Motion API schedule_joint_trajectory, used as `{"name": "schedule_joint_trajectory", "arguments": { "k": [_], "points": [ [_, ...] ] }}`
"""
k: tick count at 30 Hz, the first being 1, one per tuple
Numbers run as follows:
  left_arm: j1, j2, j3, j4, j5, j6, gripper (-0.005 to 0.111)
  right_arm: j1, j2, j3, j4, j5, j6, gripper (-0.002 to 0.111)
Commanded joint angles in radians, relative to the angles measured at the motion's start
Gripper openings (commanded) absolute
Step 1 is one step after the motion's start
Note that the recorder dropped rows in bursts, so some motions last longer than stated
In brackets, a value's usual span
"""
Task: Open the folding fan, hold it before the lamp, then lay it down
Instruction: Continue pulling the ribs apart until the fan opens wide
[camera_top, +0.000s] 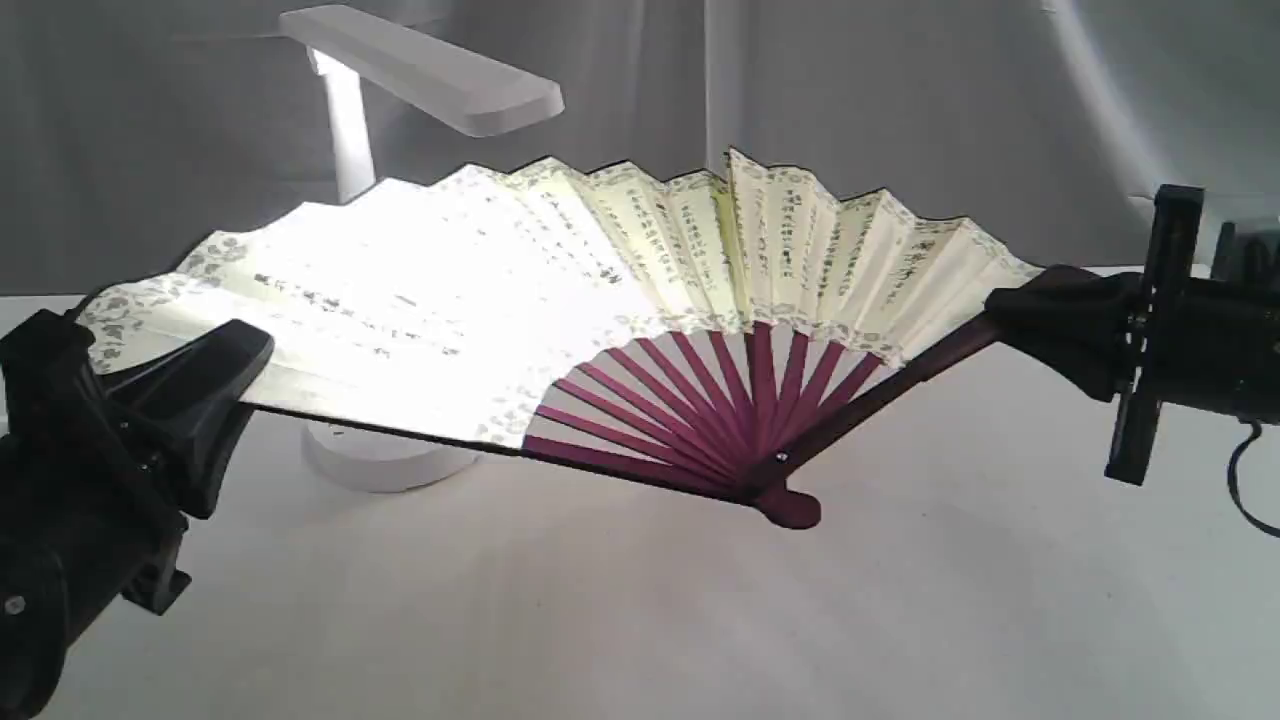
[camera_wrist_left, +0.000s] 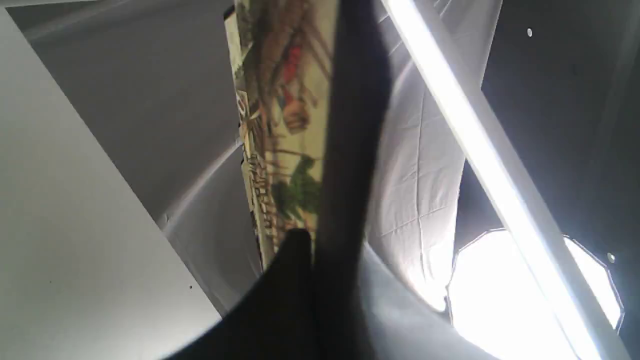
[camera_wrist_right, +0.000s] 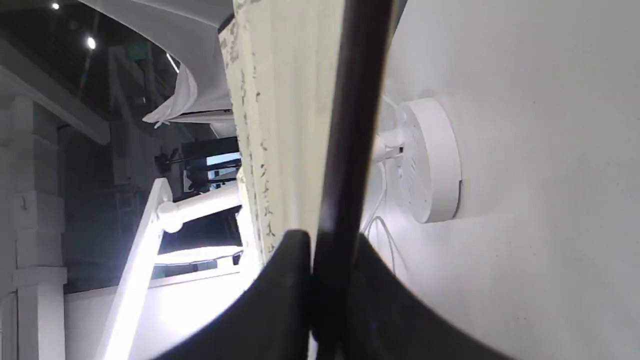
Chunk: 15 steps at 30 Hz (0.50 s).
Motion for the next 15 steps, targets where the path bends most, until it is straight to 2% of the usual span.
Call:
{"name": "schedule_joint_trajectory", "arguments": {
  "k": [1, 9, 15],
  "points": [
    [0.0, -0.019, 0.008, -0.045, -0.067, -0.006, 0.0, -0.014, -0.006, 0.0, -0.023, -0.06, -0.043, 0.0],
    [0.0, -0.044, 0.032, -0.178, -0.067, 0.019, 0.0, -0.011, -0.006, 0.0, 0.05, -0.06, -0.042, 0.0],
    [0.0, -0.046, 0.032, -0.191, -0.067, 0.045, 0.0, 0.004, -0.006, 0.0, 0.05, -0.06, -0.042, 0.0]
  ]
}}
